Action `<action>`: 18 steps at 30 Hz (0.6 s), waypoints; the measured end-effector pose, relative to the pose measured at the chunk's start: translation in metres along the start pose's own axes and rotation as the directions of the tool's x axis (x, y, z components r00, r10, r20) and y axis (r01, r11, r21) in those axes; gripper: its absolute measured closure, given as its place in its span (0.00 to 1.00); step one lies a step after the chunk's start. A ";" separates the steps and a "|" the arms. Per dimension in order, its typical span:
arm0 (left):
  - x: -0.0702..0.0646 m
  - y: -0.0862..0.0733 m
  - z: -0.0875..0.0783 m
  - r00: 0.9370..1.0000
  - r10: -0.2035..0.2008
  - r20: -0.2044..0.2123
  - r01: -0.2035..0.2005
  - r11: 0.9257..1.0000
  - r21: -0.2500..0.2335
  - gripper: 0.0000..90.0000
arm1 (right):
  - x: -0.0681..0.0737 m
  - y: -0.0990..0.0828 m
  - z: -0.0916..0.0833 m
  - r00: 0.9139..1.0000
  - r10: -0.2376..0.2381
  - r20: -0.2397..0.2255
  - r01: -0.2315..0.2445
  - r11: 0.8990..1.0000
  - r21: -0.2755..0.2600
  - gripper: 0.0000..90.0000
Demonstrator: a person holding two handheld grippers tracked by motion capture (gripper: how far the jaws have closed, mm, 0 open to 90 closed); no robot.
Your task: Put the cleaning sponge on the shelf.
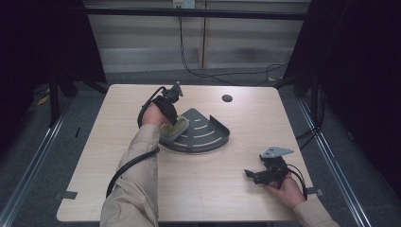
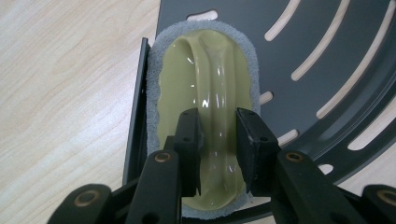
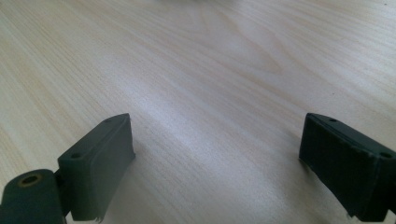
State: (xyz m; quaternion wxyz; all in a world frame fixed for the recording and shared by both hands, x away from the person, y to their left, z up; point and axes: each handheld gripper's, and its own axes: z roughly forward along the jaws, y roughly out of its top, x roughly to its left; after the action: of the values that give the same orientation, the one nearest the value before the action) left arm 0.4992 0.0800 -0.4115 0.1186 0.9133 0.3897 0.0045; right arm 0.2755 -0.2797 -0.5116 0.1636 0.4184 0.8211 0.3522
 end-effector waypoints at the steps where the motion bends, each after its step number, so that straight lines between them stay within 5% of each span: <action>1: 0.000 0.000 0.000 1.000 0.002 -0.004 -0.002 1.000 0.003 0.79 | 0.000 0.000 0.000 1.000 -0.001 -0.001 0.001 1.000 -0.001 0.10; 18: 0.004 -0.008 0.006 1.000 -0.010 -0.009 0.010 1.000 0.019 0.78 | 0.000 0.000 0.000 1.000 0.001 -0.001 -0.001 1.000 0.000 0.10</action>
State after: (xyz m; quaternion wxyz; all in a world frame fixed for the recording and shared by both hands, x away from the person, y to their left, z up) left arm 0.4970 0.0870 -0.4197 0.1080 0.9123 0.3950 0.0042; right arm 0.2754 -0.2797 -0.5117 0.1631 0.4186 0.8209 0.3526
